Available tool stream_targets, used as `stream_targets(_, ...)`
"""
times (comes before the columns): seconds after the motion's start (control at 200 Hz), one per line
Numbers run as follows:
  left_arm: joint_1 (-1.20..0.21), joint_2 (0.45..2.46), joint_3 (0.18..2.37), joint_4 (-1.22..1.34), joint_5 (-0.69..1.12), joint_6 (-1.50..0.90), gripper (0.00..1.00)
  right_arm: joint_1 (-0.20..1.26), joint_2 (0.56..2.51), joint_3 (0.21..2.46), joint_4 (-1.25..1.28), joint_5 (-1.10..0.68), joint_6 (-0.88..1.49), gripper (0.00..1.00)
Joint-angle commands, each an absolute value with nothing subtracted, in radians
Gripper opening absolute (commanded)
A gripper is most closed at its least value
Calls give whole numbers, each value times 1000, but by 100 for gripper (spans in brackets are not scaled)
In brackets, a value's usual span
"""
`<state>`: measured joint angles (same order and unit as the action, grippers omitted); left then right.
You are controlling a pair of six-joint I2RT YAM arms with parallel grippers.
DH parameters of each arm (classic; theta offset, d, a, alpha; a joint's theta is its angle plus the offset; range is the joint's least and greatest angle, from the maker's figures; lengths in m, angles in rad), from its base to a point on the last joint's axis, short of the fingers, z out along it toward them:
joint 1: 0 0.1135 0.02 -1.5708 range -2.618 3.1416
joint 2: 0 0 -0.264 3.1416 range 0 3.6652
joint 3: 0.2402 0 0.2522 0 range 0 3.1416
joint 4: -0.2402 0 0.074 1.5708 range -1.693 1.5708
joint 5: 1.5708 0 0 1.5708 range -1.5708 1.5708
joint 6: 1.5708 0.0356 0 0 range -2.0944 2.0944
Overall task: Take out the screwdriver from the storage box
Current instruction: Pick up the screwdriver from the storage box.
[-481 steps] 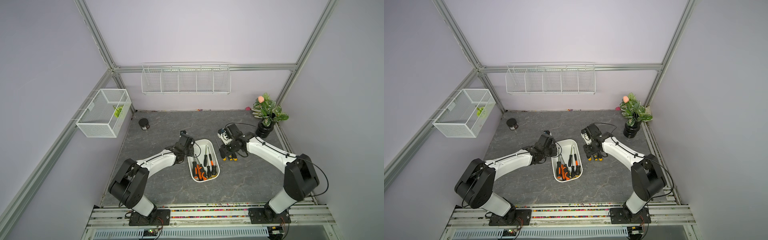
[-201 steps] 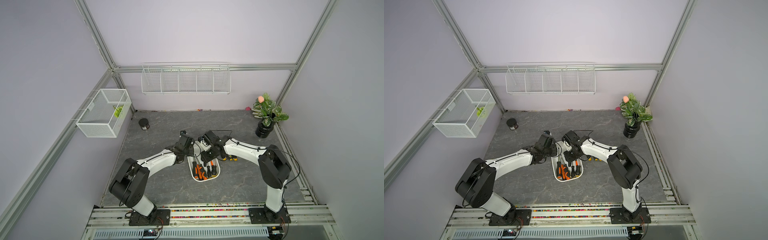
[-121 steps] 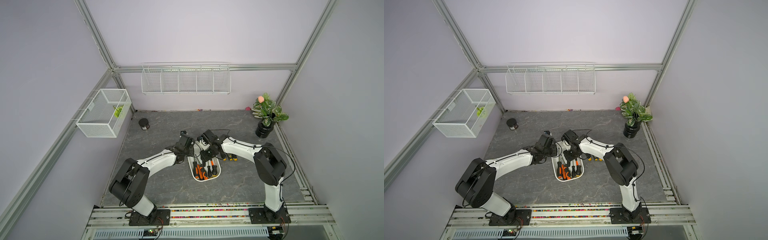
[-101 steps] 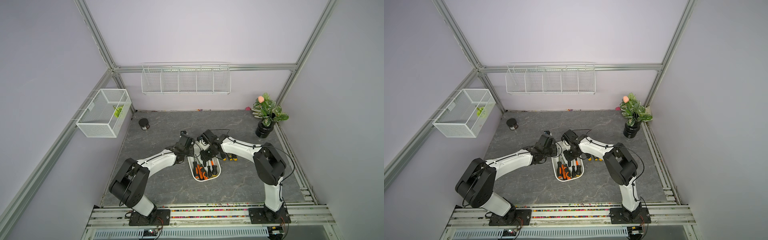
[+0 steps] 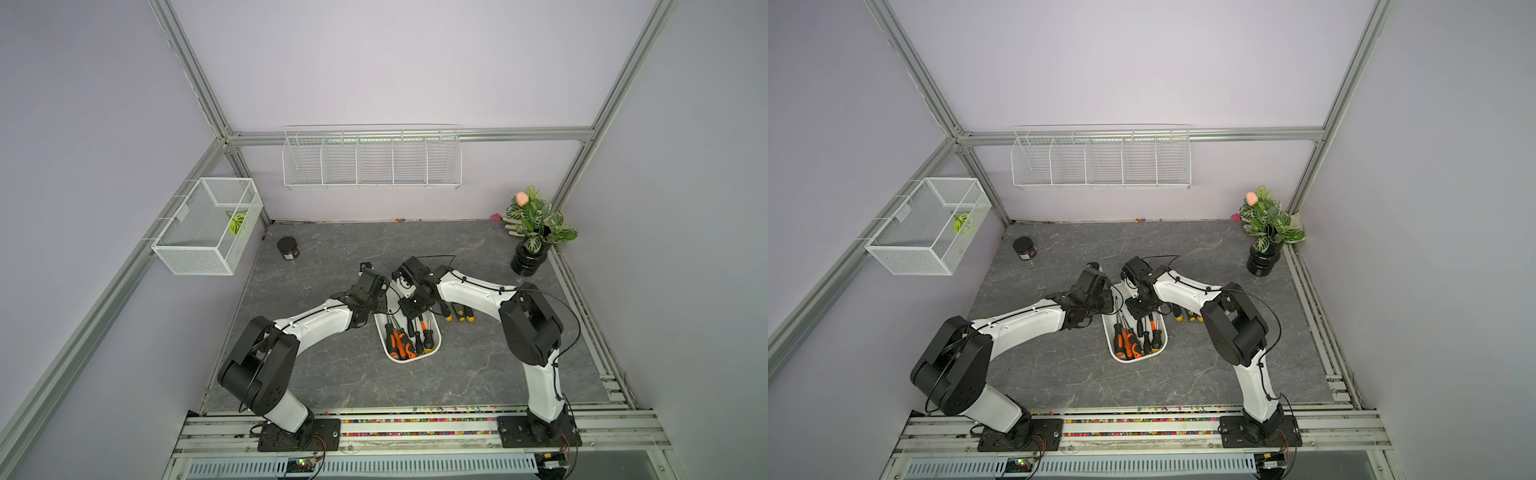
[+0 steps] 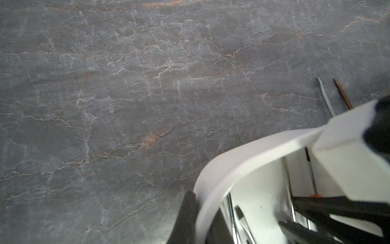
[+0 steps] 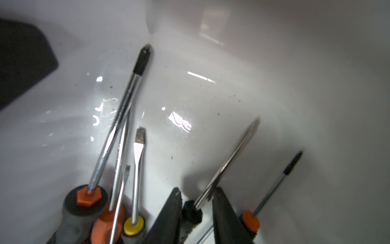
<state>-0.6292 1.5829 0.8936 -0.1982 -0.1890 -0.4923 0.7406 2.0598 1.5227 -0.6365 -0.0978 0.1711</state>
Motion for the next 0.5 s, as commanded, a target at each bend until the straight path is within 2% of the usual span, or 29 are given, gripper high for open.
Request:
stream_targets(0.0, -632, 1580, 887, -151, -202, -480, 0, 723, 2081, 1499, -720, -59, 151, 30)
stream_targets(0.495, -633, 1580, 884, -152, -207, -479, 0, 764, 2049, 1424, -747, -95, 138, 31)
